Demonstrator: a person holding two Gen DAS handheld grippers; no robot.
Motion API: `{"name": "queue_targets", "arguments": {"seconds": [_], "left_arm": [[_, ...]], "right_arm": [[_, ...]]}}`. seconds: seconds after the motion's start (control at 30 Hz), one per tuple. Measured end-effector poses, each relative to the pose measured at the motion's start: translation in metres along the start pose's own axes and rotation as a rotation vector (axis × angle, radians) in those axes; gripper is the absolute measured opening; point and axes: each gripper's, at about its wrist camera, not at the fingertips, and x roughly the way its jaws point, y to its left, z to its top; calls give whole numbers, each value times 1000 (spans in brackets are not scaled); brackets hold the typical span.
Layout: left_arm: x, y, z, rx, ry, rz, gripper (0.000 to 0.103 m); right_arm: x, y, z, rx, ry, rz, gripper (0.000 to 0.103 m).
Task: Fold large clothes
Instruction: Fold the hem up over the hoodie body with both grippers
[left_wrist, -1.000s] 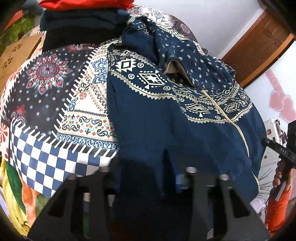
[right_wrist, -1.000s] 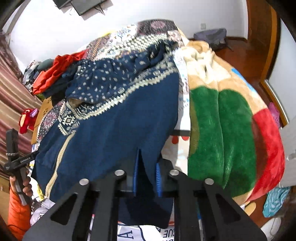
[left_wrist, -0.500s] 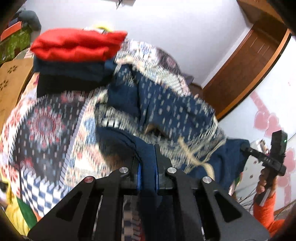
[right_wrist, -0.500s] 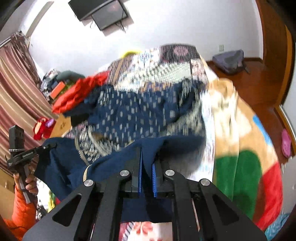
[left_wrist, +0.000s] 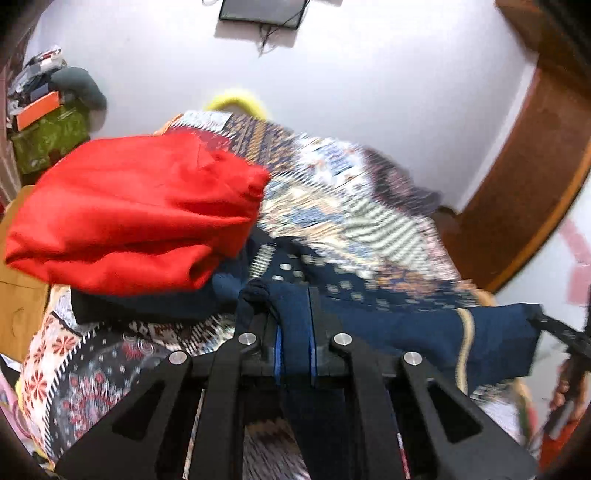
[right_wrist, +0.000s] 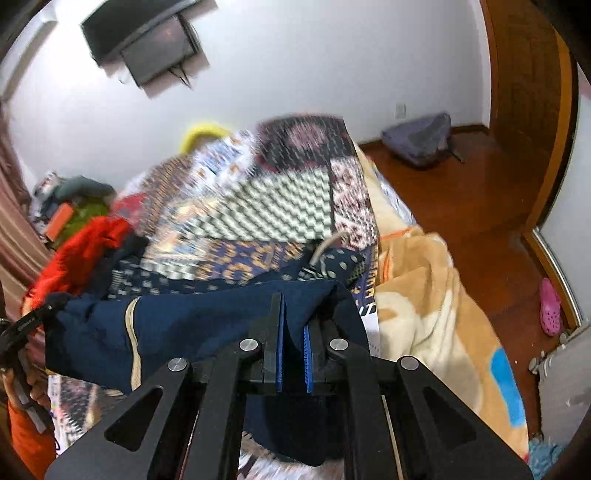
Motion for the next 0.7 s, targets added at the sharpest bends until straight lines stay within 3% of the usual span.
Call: {"name": "queue_targets", "arguments": {"seconds": [0.13, 0.3, 0.4, 0.5, 0.57, 0.7], "left_arm": [[64, 12, -10, 8, 133, 59, 10], [86, 23, -29, 17, 214, 40, 14], [73, 20, -29, 42, 208, 63, 24], [49, 16, -25, 49, 164, 92, 36], [30, 12, -23, 56, 129, 83, 37], [-1, 0, -21, 83, 84, 51, 42]], "right_arm": [[34, -16, -4, 38, 69, -34, 7], [28, -19, -5, 66, 72, -21, 9], [20, -8, -5, 8, 76, -66, 15], [8, 3, -11, -42, 56, -117, 27], [-4, 9, -17, -67, 32, -114, 35], [-27, 23, -28, -107, 10, -85, 37]]}}
